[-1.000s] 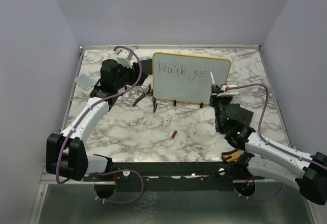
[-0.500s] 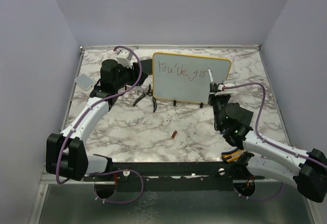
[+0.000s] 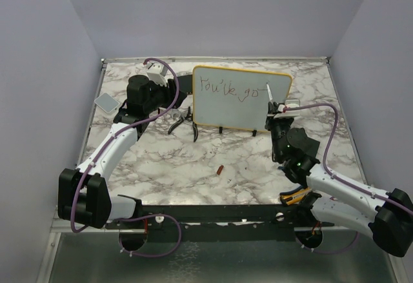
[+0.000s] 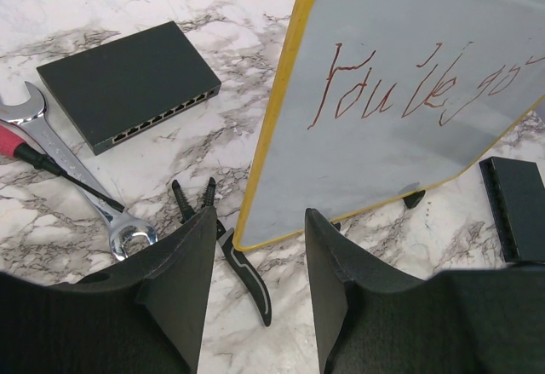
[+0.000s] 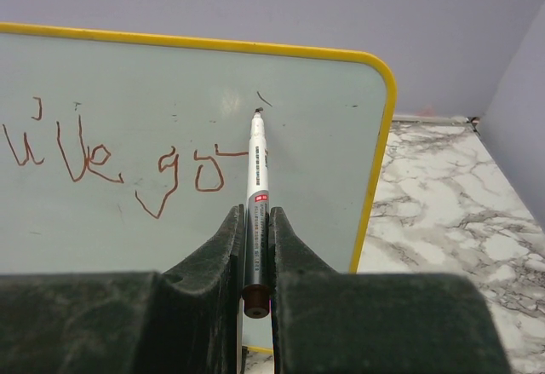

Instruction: Write a sentence on the whiteboard

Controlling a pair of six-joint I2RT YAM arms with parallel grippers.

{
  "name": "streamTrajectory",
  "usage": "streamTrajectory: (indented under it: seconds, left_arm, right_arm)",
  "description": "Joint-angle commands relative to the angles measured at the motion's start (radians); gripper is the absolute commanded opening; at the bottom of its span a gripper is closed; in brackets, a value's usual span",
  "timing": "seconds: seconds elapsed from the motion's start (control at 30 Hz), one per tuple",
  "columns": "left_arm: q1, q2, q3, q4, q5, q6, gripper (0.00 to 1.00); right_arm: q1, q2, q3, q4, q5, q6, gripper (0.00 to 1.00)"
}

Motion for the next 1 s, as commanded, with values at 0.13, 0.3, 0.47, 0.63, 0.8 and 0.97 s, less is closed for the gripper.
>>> streamTrajectory:
  seconds: [0.13,0.3,0.47,0.63,0.8,0.97]
  left_arm:
    - [0.007,-0.026,-0.010,0.013,-0.011,0.012,0.48]
    - [0.009,-0.028,-0.009,0.013,-0.012,0.011,0.48]
    - [0.008,-0.028,-0.009,0.013,-0.011,0.011,0.48]
    - [0.008,-0.029,-0.010,0.012,-0.011,0.010,0.48]
    - [0.008,-0.030,-0.010,0.013,-0.011,0.009,0.48]
    - [0.009,-0.031,-0.009,0.013,-0.011,0.009,0.48]
  right_arm:
    - [-0.005,0.010,0.003,-0.063,-0.045,0.059,0.01]
    - [-0.005,-0.001,-0.002,-0.125,-0.050,0.113,0.01]
    - [-0.004,-0.004,-0.006,-0.179,-0.064,0.157,0.01]
    - [-0.005,-0.007,-0.017,-0.212,-0.042,0.212,0.00]
    - [-0.004,-0.020,-0.026,-0.249,-0.026,0.251,0.00]
    - [-0.005,-0.017,-0.031,-0.277,-0.021,0.281,0.00]
